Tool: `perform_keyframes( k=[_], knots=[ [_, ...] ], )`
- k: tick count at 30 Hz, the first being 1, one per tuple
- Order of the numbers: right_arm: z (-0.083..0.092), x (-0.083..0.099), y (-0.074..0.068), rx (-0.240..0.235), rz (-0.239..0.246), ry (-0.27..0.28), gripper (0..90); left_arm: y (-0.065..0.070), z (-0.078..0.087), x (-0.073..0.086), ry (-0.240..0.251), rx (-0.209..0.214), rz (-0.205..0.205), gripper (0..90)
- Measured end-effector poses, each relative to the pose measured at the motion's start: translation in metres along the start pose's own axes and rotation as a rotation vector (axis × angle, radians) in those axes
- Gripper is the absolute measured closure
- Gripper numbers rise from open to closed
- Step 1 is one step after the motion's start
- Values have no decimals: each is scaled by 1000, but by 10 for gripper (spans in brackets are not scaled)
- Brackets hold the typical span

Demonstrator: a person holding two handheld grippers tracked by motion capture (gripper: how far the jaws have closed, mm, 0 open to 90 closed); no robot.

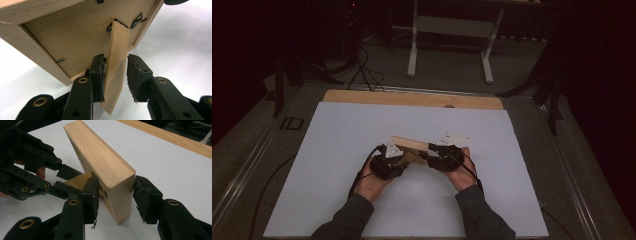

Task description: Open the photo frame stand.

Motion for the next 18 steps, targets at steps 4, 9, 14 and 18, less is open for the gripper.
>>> perform_keyframes(
  k=[4, 9, 14, 18],
  knots=[
    [1, 2, -3, -5, 3, -1, 551, 0, 1, 2, -5, 5, -6, 671],
    [2, 6, -8, -15, 1, 8, 539, 1, 1, 6, -10, 10, -4, 671],
    [3, 10, -12, -23, 4, 15, 535, 3, 2, 9, -17, 11, -12, 670],
    [3, 12, -16, -15, 26, 6, 533, 4, 3, 11, -22, 9, -14, 670]
  ],
)
Point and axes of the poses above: each handheld gripper's, and its own axes: z roughly backward along the jaws, x roughly out of its underside, y roughly to its right, the point moved 3 cm from there along -z, roughly forward along the jaws, and after that the axes turned 10 degrees about -x, right-handed, at the moved point
